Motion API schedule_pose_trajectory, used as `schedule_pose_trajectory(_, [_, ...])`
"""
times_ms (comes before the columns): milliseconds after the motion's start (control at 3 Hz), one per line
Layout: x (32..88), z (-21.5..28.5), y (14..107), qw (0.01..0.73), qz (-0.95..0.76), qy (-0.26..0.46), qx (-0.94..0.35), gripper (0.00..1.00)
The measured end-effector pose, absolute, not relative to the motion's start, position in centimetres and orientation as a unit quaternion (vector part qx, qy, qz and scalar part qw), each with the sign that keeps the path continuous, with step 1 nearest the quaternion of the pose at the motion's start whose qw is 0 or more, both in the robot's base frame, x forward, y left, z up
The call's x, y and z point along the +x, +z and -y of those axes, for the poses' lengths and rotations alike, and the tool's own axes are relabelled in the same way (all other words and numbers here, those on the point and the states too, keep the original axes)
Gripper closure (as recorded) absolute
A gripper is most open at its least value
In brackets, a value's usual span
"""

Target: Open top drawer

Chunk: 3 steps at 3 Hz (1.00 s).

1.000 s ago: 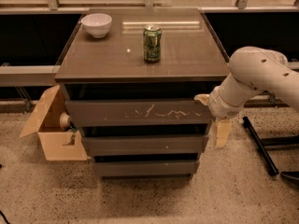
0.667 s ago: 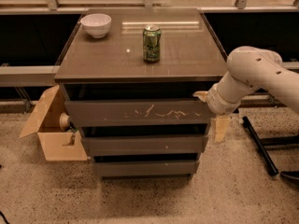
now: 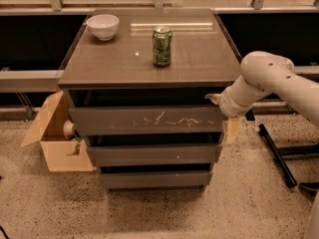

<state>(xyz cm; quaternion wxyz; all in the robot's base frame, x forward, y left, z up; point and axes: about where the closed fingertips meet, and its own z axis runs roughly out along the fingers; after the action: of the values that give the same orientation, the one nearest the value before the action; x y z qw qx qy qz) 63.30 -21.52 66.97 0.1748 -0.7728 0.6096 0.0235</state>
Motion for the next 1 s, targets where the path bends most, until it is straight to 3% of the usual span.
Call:
schedule_pose_trajectory(667, [65.18,20.80,65.48,0.180,-0.606,0.034,-0.774,0.00])
schedule_pose_trajectory(1000, [65.19,20.62,65.24,0.179,-0.606,0.037,-0.774,0.18])
